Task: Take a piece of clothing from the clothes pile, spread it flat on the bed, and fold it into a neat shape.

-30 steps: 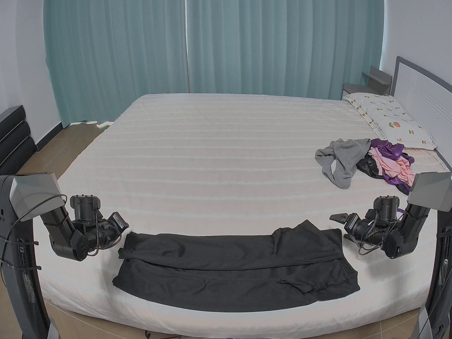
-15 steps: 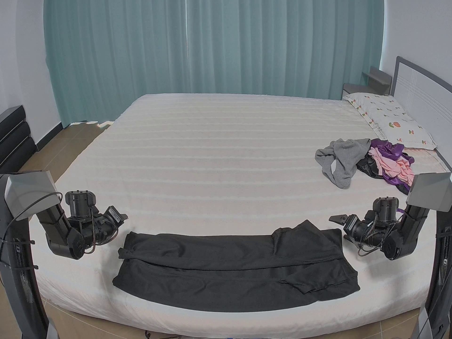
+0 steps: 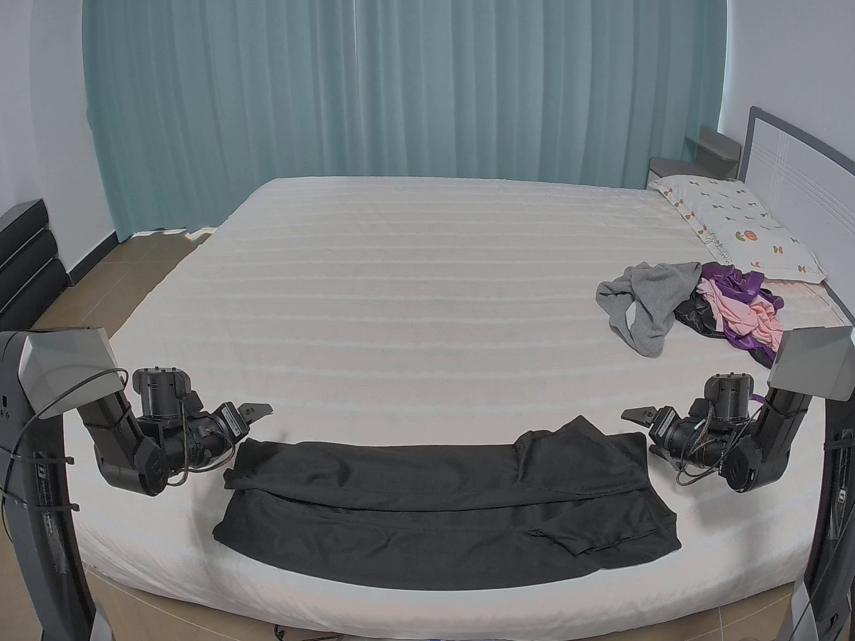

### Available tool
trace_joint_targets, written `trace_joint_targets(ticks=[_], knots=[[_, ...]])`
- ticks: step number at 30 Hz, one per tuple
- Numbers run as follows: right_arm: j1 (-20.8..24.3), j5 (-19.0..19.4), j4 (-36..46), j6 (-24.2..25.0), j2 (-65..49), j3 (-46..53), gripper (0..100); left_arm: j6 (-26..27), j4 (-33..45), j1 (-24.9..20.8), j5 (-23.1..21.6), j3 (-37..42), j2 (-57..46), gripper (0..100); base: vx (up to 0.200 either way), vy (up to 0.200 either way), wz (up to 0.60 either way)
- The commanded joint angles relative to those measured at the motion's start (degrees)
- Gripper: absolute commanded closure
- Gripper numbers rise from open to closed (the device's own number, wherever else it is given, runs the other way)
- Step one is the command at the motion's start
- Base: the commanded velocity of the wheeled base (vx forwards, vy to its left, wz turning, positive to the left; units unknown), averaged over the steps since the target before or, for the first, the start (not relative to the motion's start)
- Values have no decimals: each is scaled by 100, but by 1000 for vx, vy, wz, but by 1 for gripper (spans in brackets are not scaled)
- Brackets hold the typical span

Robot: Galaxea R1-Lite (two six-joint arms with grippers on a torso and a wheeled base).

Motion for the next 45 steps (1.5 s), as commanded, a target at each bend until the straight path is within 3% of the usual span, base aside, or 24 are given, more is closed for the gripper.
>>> trace_joint_targets(ticks=[1,11,12,18,29,43,44,45], knots=[[0,-2,-5,-2,4,5,0,37,2,-11,6,25,167,0,0,0,0],[0,-10,-14,-2,13,-4,0,309,-16,-107,59,25,299,0,0,0,0],[0,-10,-14,-2,13,-4,0,318,-16,-99,59,34,308,100,0,0,0],[-18,-19,-14,-2,13,-30,0,327,-33,-55,94,52,308,100,0,0,0],[-18,-19,-14,-19,13,-92,0,239,-262,42,560,8,290,100,0,0,0],[123,-37,74,-63,277,-470,0,-43,-420,25,568,43,308,100,0,0,0],[140,-37,74,-72,285,-478,100,-43,-420,25,568,43,308,100,0,0,0],[149,-37,74,-90,294,-470,100,-51,-420,25,568,43,308,100,0,0,0]])
